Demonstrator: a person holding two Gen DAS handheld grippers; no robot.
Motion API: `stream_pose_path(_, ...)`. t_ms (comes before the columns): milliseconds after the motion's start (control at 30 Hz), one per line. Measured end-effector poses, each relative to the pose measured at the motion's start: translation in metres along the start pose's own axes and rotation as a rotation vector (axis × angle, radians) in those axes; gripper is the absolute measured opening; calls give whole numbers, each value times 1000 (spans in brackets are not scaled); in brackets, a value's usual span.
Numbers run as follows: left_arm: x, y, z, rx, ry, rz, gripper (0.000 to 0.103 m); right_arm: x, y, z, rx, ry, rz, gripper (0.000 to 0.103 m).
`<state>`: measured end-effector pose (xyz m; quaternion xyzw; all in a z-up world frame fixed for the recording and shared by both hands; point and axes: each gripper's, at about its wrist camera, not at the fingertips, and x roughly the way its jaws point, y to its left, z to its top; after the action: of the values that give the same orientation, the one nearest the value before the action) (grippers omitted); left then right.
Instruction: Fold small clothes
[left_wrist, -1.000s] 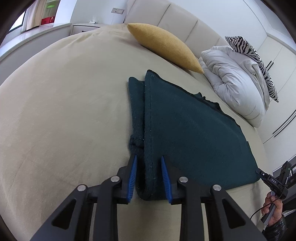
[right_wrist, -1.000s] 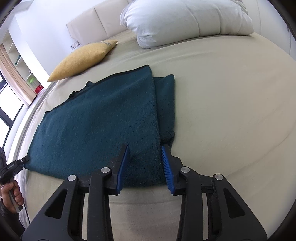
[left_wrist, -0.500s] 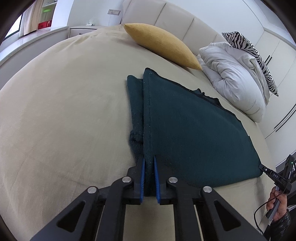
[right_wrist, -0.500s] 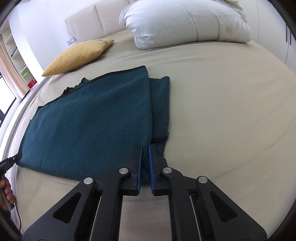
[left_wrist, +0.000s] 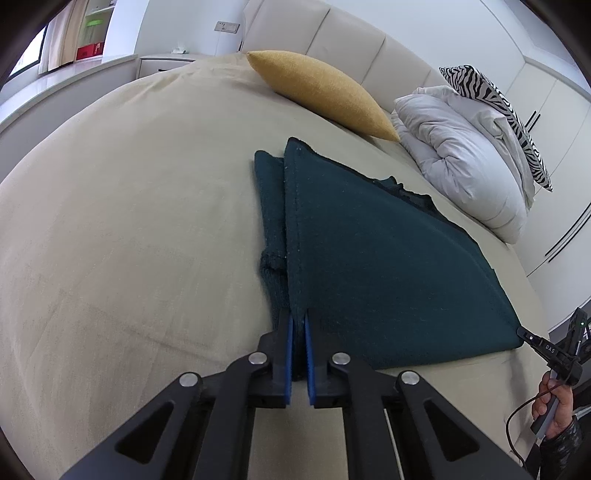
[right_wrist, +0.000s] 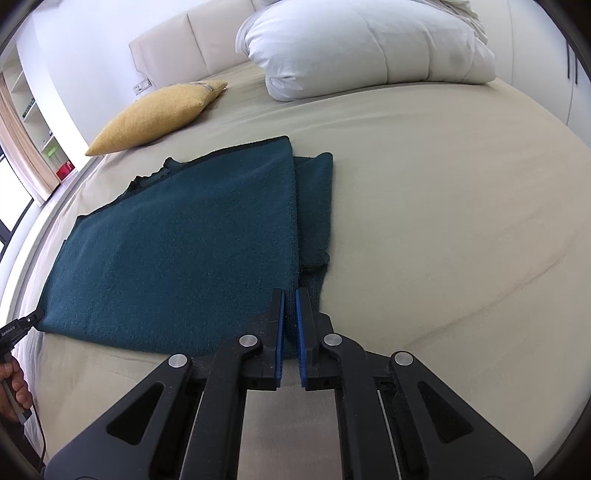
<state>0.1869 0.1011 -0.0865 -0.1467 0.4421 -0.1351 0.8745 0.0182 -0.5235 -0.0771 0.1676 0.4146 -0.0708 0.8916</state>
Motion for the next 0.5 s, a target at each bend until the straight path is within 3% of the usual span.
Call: stream_pose_path(500, 3, 7, -9, -3, 16, -14, 7, 12, -9, -11, 17, 30, -3, 5)
